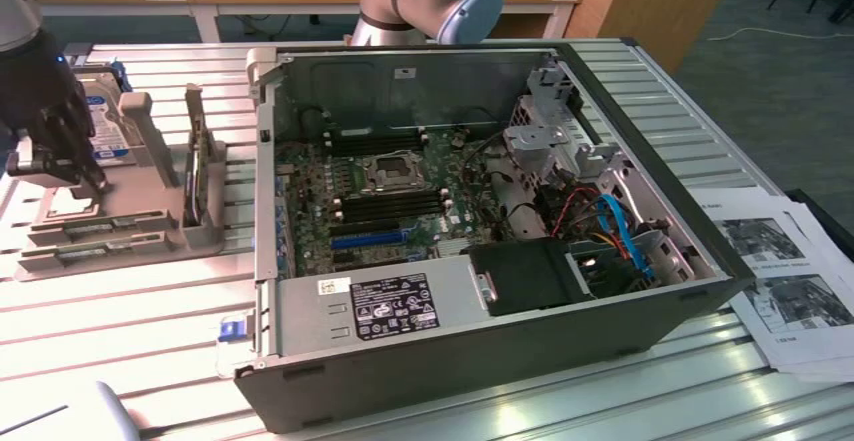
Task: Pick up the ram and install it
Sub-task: 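Pick up the ram and move it above insertion slot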
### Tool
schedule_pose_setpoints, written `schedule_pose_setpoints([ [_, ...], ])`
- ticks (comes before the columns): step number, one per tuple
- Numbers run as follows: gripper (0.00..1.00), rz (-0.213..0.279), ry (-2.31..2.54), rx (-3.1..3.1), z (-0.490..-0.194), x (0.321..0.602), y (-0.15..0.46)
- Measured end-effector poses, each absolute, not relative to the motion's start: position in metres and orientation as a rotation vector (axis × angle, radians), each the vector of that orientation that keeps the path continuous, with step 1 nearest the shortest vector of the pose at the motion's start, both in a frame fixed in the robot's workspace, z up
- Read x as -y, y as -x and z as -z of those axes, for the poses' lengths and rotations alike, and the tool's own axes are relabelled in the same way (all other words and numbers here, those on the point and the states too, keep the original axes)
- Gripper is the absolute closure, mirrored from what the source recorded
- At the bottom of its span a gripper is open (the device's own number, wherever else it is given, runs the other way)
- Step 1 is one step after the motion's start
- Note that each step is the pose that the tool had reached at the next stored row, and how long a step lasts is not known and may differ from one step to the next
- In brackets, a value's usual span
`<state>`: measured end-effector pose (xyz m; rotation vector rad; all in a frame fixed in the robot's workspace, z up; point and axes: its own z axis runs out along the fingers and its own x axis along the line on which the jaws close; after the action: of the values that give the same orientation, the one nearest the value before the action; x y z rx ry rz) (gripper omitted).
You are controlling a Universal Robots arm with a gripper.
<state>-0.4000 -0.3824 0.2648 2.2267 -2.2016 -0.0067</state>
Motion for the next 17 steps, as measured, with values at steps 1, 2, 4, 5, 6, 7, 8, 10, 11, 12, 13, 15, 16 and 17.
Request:
schedule_pose_setpoints([
  [1,0.7,0.007,-2.227,2.202,-0.264,0.382,0.4],
  [2,0.7,0.007,-2.227,2.202,-0.263,0.382,0.4],
  [4,0.7,0.007,-2.227,2.202,-0.261,0.382,0.4],
  [5,0.7,0.007,-2.227,2.202,-0.26,0.382,0.4],
  [6,0.7,0.007,-2.227,2.202,-0.26,0.382,0.4],
  [7,0.7,0.007,-2.227,2.202,-0.259,0.382,0.4],
  [8,0.7,0.007,-2.227,2.202,-0.258,0.382,0.4],
  [10,0.7,0.007,-2.227,2.202,-0.257,0.382,0.4],
  [11,0.7,0.007,-2.227,2.202,-0.256,0.382,0.4],
  [12,0.7,0.007,-2.227,2.202,-0.255,0.382,0.4],
  [13,0.7,0.007,-2.227,2.202,-0.254,0.382,0.4],
  [15,0.7,0.007,-2.227,2.202,-0.252,0.382,0.401],
  [16,0.7,0.007,-2.227,2.202,-0.251,0.382,0.401],
  [17,0.7,0.007,-2.227,2.202,-0.251,0.382,0.401],
])
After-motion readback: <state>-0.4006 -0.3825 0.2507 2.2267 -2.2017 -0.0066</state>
